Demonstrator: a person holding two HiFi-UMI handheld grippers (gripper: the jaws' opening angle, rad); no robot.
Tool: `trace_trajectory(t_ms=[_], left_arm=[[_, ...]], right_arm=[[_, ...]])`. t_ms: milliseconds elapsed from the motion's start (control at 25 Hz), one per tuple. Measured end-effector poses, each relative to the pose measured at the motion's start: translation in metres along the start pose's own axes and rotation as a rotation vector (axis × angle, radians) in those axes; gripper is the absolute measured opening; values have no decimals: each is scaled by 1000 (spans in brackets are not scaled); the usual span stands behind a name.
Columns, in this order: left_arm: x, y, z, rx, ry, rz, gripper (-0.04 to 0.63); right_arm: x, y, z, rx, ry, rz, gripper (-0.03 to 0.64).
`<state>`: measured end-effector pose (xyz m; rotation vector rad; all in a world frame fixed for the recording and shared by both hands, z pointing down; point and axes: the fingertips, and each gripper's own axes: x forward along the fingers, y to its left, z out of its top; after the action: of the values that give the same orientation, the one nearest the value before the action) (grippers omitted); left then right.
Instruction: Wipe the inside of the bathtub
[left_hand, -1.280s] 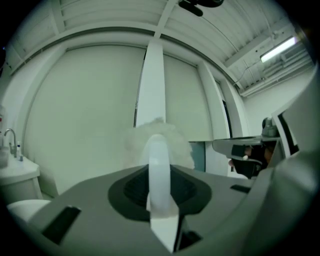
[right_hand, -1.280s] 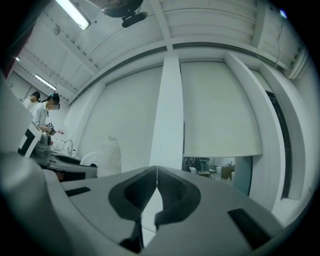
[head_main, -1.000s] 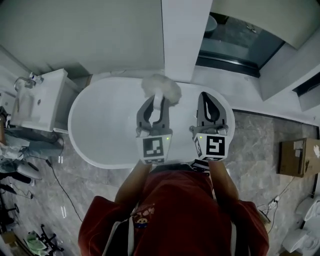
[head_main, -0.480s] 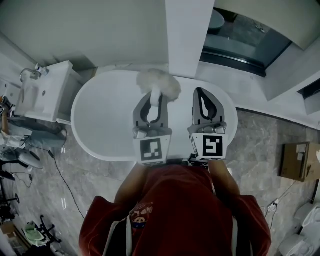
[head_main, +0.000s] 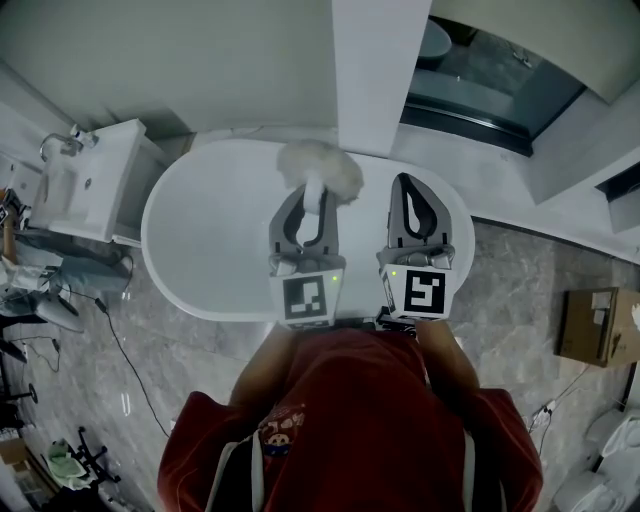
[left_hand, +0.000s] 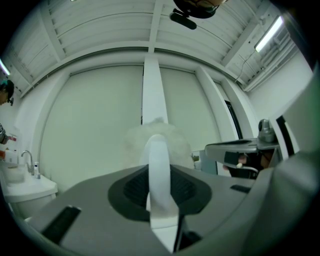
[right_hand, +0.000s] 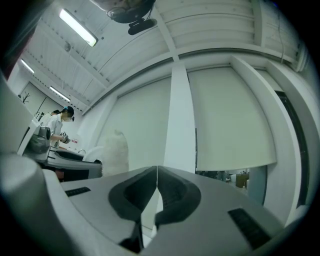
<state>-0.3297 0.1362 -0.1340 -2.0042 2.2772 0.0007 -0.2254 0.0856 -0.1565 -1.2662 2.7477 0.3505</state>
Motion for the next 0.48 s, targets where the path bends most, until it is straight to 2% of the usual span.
trace_trajectory(t_ms=[480], left_arm=[[5,0,2,24,-6,4,91]], right_arm=[[6,-6,-2,-4,-6,2,12]])
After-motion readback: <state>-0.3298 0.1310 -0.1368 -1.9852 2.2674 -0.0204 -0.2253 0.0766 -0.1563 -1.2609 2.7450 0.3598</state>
